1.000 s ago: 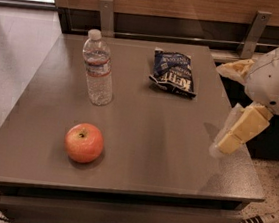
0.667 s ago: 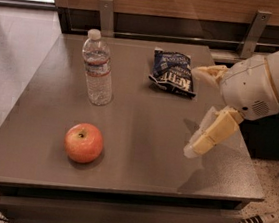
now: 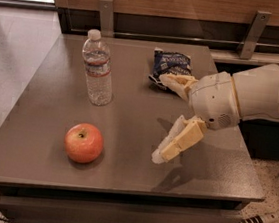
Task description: Pick apple
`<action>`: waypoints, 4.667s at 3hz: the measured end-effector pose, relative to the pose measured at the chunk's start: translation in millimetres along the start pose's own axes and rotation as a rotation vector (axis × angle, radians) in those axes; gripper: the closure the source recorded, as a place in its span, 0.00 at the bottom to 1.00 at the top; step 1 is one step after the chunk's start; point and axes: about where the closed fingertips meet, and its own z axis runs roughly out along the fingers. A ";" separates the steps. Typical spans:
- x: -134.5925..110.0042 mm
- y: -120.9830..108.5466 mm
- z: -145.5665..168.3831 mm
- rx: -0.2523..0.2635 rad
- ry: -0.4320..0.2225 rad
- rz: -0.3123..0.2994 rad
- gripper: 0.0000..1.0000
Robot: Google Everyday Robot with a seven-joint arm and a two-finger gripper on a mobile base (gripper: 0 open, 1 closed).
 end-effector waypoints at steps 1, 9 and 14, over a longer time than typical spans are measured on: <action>-0.1 0.0 0.0 0.000 0.000 0.000 0.00; -18.5 53.3 146.3 -0.191 -0.267 -0.018 0.00; -25.0 62.4 163.1 -0.231 -0.293 -0.031 1.00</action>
Offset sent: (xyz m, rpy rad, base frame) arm 0.0005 0.0106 -0.0142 -0.0565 0.0251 -0.0053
